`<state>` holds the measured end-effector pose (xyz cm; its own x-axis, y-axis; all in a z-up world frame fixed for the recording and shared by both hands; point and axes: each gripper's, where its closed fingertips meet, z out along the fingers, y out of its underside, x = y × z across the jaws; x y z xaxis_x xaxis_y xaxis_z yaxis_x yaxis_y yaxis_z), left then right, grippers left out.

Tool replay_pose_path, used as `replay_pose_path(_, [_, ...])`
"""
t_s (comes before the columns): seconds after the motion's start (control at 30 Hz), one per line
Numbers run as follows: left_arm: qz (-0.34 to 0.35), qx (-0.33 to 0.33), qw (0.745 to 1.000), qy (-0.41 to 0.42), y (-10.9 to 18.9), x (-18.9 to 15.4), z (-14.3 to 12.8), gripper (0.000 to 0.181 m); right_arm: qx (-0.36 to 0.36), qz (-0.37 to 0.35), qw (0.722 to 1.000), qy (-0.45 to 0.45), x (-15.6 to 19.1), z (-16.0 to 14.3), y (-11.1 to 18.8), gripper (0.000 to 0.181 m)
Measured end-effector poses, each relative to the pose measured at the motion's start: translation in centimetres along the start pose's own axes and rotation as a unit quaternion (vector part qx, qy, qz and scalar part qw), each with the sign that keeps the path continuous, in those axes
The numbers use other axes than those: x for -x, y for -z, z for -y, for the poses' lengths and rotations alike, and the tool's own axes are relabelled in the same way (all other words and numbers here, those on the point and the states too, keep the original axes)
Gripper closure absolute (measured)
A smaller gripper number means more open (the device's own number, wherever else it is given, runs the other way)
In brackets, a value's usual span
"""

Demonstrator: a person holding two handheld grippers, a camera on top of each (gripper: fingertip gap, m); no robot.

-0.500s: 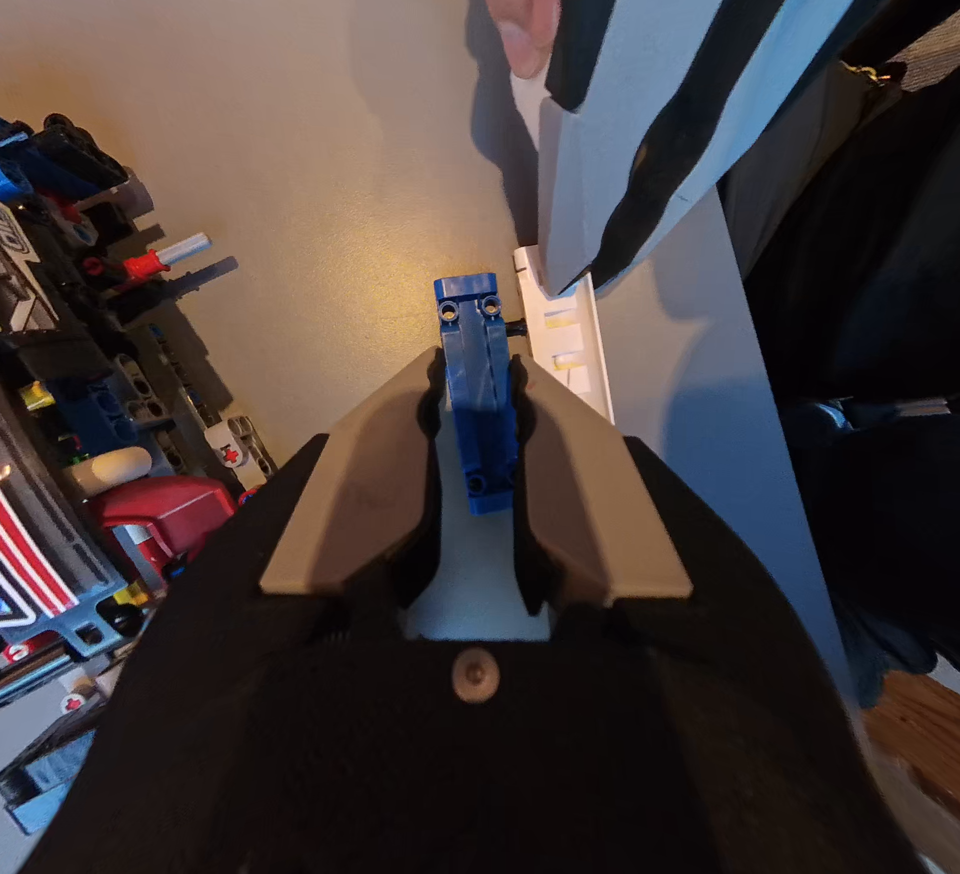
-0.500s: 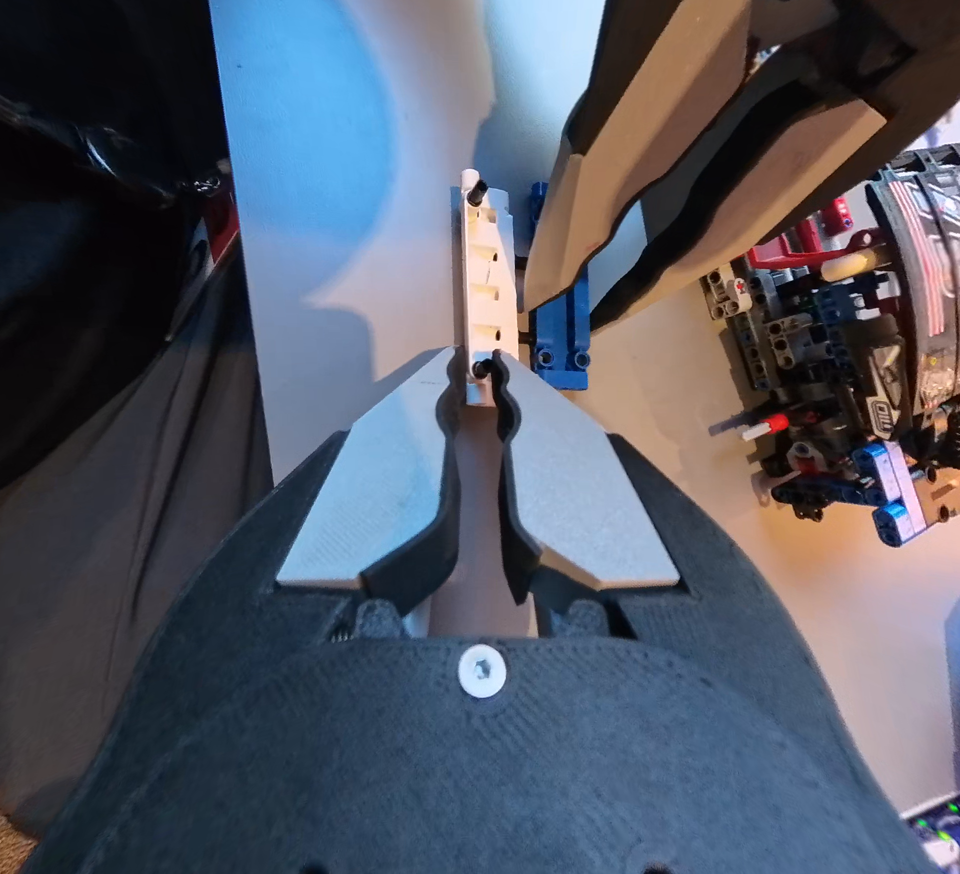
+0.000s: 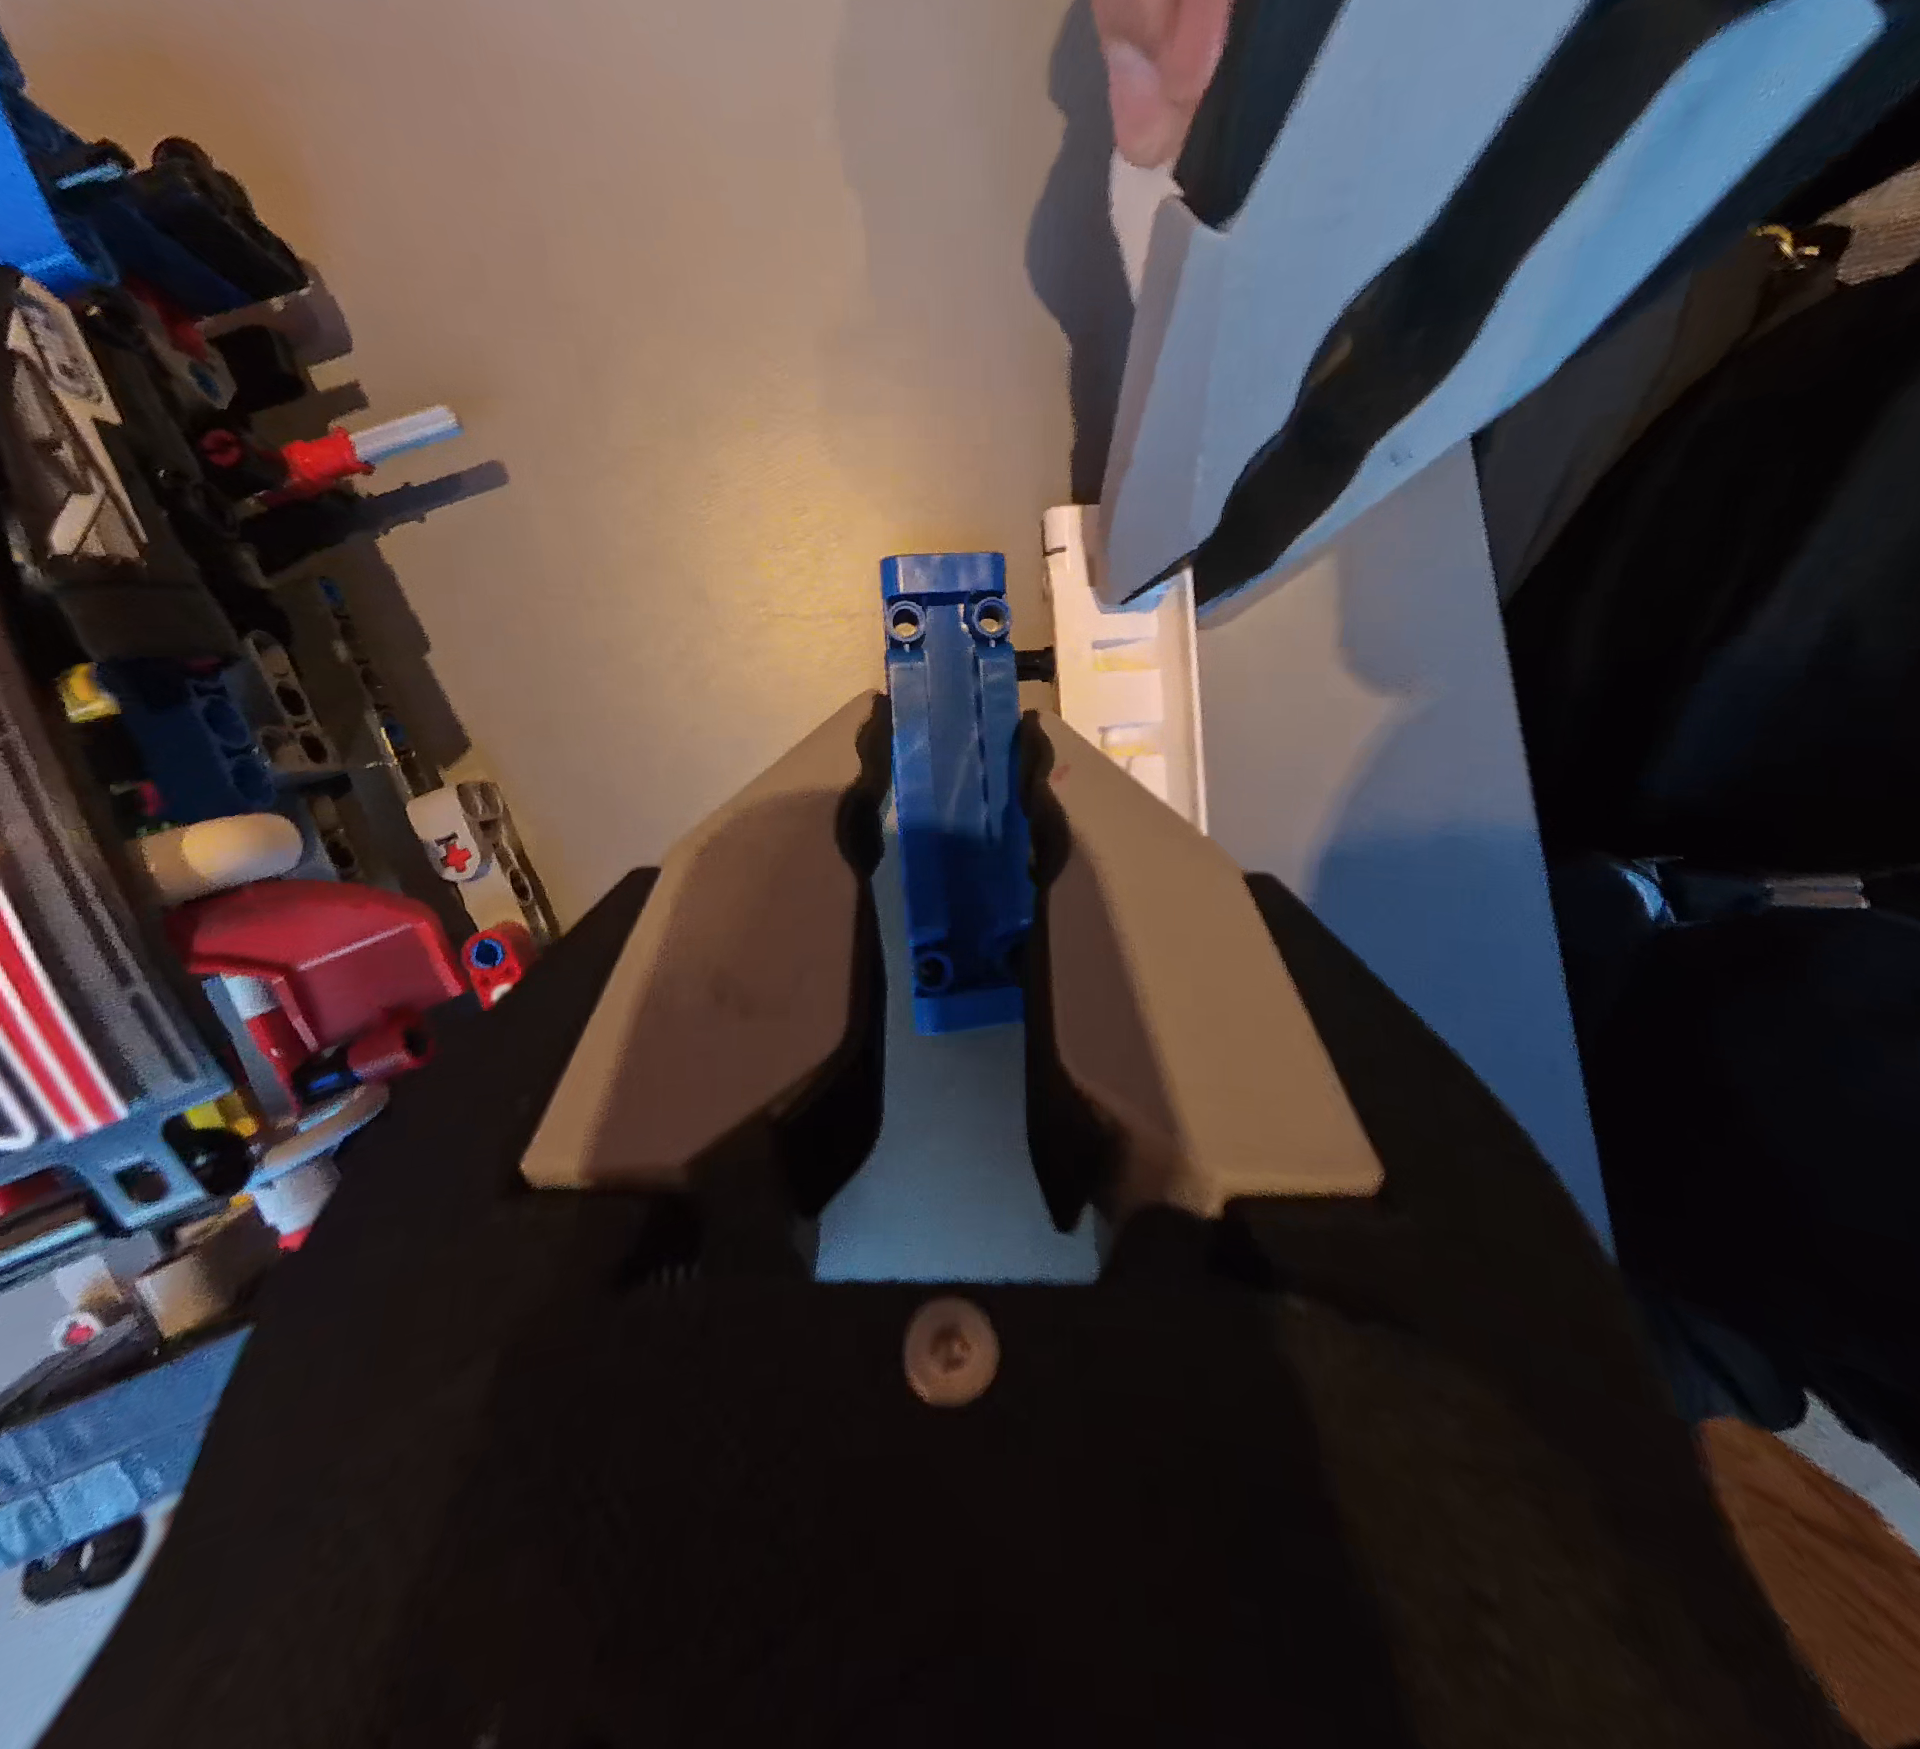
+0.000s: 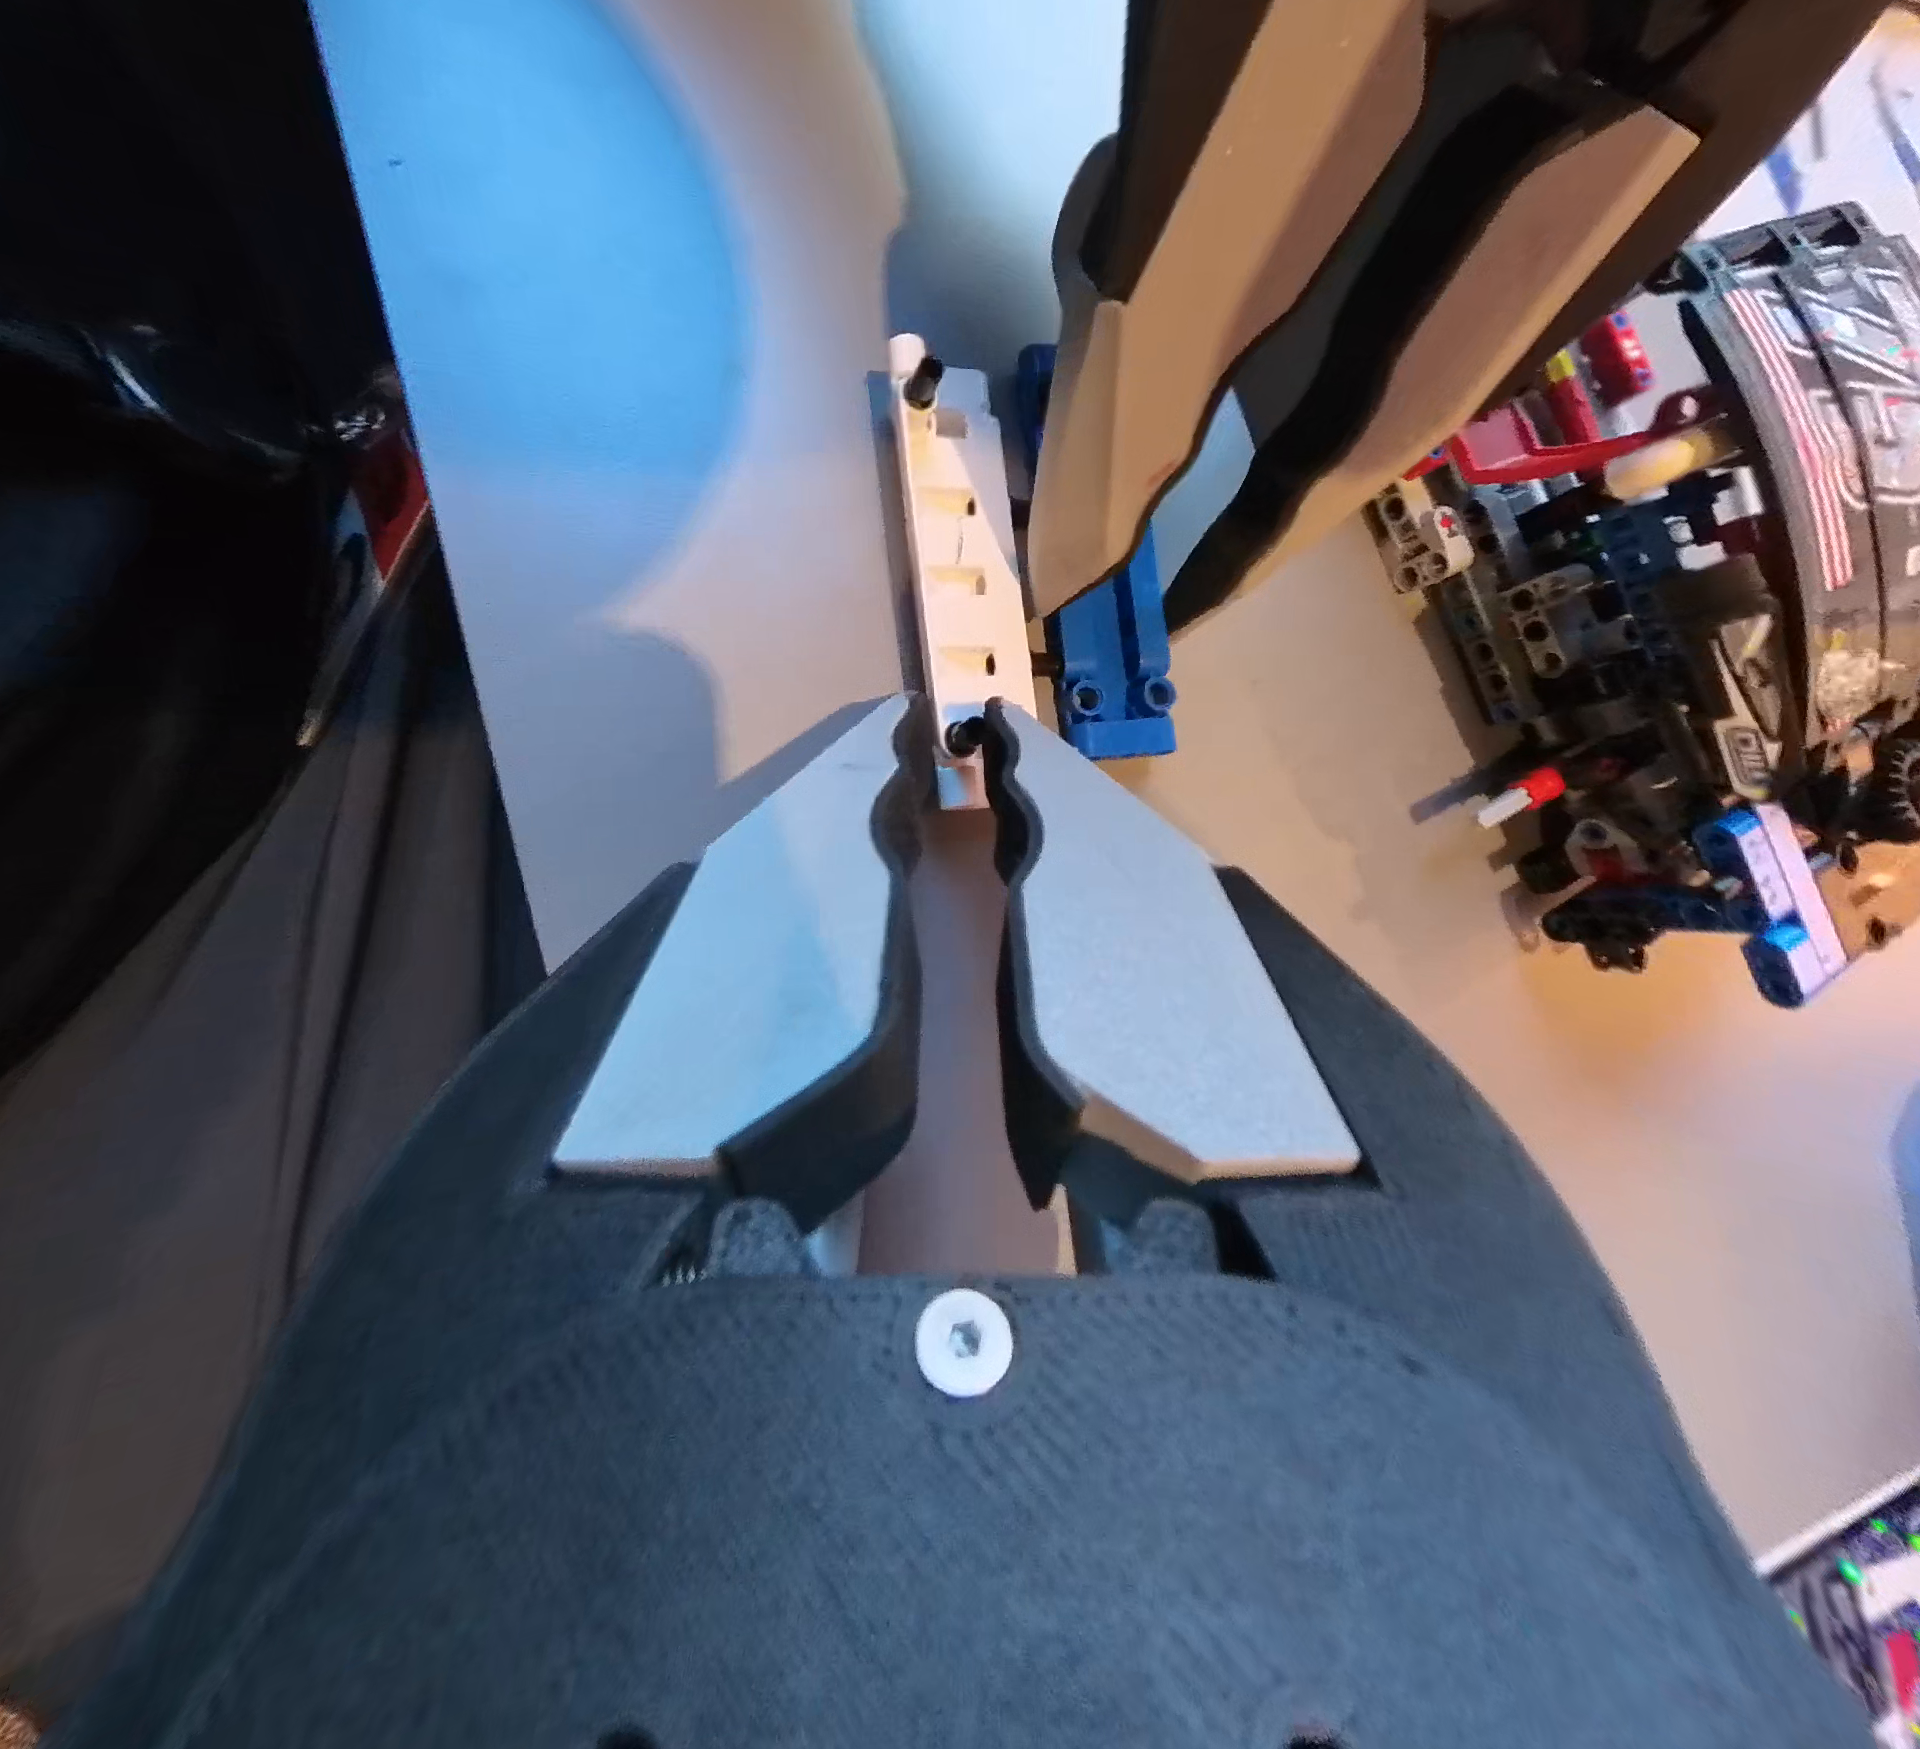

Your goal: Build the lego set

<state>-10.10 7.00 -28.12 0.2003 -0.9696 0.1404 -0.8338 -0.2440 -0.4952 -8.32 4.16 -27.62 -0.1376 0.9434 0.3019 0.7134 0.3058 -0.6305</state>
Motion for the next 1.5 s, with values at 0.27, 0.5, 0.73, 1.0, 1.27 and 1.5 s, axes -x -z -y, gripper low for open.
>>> replay_pose_path(0.27, [0.019, -0.001, 1.000, 0.019, 0.03, 0.23, -0.06, 0.159, 0.013, -0.019, 0.999, 0.028, -0.23, -0.14, -0.12, 0.174])
replay_pose_path(0.5, [0.024, -0.021, 0.998, 0.057, 0.09, 0.33, -0.06, 0.160, 0.011, -0.041, 0.999, 0.008, -0.31, -0.13, -0.20, 0.174])
replay_pose_path(0.73, [0.022, -0.045, 0.996, 0.077, 0.19, 0.41, -0.17, 0.160, -0.011, -0.013, 0.998, -0.056, -0.40, -0.01, -0.25, 0.174])
replay_pose_path(1.0, [0.023, -0.051, 0.995, 0.087, 0.30, 0.61, -0.27, 0.160, 0.009, -0.030, 0.998, -0.063, -0.62, 0.01, -0.40, 0.173])
replay_pose_path(1.27, [0.023, -0.076, 0.992, 0.098, 0.33, 0.54, -0.14, 0.160, 0.031, -0.053, 0.998, -0.034, -0.68, -0.48, -0.27, 0.174])
replay_pose_path(1.5, [0.020, -0.092, 0.991, 0.100, 0.37, 0.52, -0.12, 0.159, 0.025, -0.057, 0.998, -0.030, -0.77, -0.61, -0.27, 0.174])
